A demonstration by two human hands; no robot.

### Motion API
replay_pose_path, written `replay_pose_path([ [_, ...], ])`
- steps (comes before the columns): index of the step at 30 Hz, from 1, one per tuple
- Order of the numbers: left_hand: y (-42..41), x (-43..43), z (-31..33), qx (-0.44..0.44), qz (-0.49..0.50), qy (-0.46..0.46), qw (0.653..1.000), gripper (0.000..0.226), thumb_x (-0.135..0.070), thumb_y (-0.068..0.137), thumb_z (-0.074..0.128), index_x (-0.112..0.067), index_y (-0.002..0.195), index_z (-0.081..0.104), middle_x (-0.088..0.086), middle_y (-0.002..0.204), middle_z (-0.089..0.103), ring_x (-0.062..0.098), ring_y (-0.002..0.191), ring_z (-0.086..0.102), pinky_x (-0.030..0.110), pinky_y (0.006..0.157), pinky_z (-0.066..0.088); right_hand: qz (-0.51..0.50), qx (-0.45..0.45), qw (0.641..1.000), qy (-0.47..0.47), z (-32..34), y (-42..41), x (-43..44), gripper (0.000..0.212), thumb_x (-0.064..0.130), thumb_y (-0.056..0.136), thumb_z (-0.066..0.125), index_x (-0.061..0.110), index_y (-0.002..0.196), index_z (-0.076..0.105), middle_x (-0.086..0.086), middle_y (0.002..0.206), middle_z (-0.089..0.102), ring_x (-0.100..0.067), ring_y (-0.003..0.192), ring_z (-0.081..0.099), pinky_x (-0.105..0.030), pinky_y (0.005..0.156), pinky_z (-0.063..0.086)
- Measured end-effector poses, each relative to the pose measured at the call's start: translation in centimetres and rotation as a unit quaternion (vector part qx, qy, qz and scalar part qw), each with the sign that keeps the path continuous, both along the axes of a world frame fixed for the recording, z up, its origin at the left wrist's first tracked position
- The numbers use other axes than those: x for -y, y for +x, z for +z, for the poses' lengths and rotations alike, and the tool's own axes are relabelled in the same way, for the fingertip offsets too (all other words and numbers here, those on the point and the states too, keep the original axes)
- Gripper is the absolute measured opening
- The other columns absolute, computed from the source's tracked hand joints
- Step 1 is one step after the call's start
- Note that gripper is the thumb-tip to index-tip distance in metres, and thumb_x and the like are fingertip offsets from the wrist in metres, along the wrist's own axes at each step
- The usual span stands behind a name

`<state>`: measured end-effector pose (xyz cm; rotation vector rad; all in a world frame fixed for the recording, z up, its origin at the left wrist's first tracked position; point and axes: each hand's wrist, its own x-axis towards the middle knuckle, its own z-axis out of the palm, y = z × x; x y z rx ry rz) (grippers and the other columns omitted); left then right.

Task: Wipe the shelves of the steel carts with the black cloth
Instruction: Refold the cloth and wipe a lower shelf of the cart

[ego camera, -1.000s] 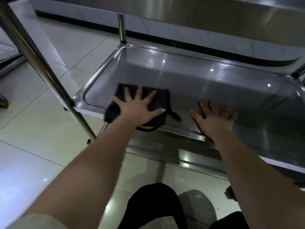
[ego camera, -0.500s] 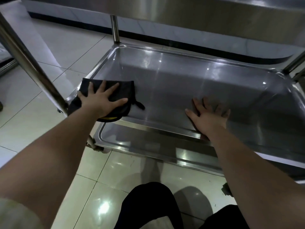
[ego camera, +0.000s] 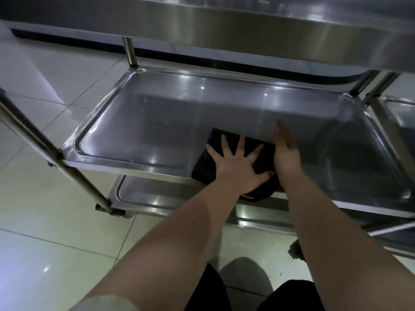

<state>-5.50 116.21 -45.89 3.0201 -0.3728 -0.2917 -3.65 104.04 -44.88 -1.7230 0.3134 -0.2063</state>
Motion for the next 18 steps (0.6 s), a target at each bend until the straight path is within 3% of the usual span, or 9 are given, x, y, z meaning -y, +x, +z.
replay_pose_path([
  [4,0.4,1.1,0.2,-0.017,0.010,-0.010,1.000,0.075,-0.082,0.085,0.014,-0.051,0.150,-0.006,0.000,0.163,-0.017,0.047,0.143,-0.022,0.076,0.099,-0.018,0.023,-0.043,0.999,0.001,1.0,0.4,3.9,0.030,0.009,0.098,0.053,0.011,0.127,0.061,-0.010,0.130,0.061,-0.022,0.119,0.057,-0.038,0.108,0.041],
  [6,1.1,0.6,0.8,-0.060,0.002,-0.021,0.998,0.064,-0.072,0.093,0.016,-0.051,0.151,-0.002,-0.002,0.163,-0.015,0.043,0.145,-0.019,0.073,0.103,-0.019,0.069,-0.079,0.991,-0.087,1.3,1.2,4.6,0.033,0.008,0.097,0.054,0.009,0.130,0.059,-0.008,0.133,0.059,-0.022,0.121,0.055,-0.034,0.109,0.039],
  [8,2.4,-0.3,1.5,-0.029,-0.006,-0.037,0.999,0.053,-0.056,0.101,0.022,-0.042,0.152,0.021,-0.002,0.164,0.010,0.040,0.148,0.005,0.067,0.112,-0.009,0.140,-0.102,0.962,-0.210,1.4,2.0,4.1,0.037,0.015,0.098,0.055,0.011,0.135,0.054,-0.007,0.138,0.054,-0.023,0.128,0.049,-0.028,0.110,0.035],
  [10,3.9,-1.5,1.9,0.081,-0.008,-0.032,0.996,0.042,-0.038,0.103,0.032,-0.024,0.140,0.046,0.006,0.148,0.044,0.034,0.137,0.035,0.051,0.117,0.014,0.195,-0.104,0.920,-0.324,1.0,2.5,2.7,0.039,0.024,0.099,0.055,0.012,0.136,0.053,-0.010,0.139,0.052,-0.028,0.128,0.047,-0.032,0.108,0.035],
  [11,4.7,-2.1,1.7,0.115,-0.017,-0.027,0.993,0.040,-0.032,0.103,0.035,-0.017,0.138,0.048,0.009,0.142,0.049,0.033,0.132,0.041,0.044,0.114,0.021,0.202,-0.094,0.895,-0.386,0.8,2.7,2.0,0.037,0.027,0.098,0.056,0.013,0.132,0.056,-0.012,0.136,0.054,-0.031,0.125,0.049,-0.036,0.105,0.038],
  [13,5.8,-3.2,1.0,0.106,-0.056,-0.020,0.993,0.042,-0.026,0.104,0.037,-0.012,0.143,0.041,0.012,0.145,0.046,0.032,0.133,0.039,0.041,0.112,0.020,0.173,-0.075,0.854,-0.485,0.2,3.0,0.8,0.035,0.032,0.095,0.059,0.016,0.126,0.060,-0.014,0.130,0.056,-0.034,0.120,0.050,-0.041,0.100,0.042],
  [16,6.4,-4.1,0.3,0.091,-0.079,-0.053,0.991,0.045,-0.025,0.103,0.042,-0.010,0.146,0.041,0.015,0.143,0.048,0.035,0.130,0.042,0.040,0.108,0.024,0.131,-0.098,0.833,-0.529,0.2,3.4,0.0,0.033,0.029,0.094,0.059,0.020,0.125,0.059,-0.011,0.129,0.052,-0.033,0.124,0.044,-0.042,0.099,0.039],
  [18,6.4,-4.4,0.4,0.143,-0.081,-0.063,0.984,0.040,-0.022,0.097,0.053,-0.008,0.134,0.055,0.020,0.127,0.057,0.041,0.117,0.050,0.044,0.097,0.035,0.138,-0.093,0.807,-0.566,0.7,3.5,-0.4,0.031,0.024,0.093,0.058,0.020,0.124,0.059,-0.010,0.128,0.053,-0.032,0.124,0.042,-0.042,0.098,0.036],
])
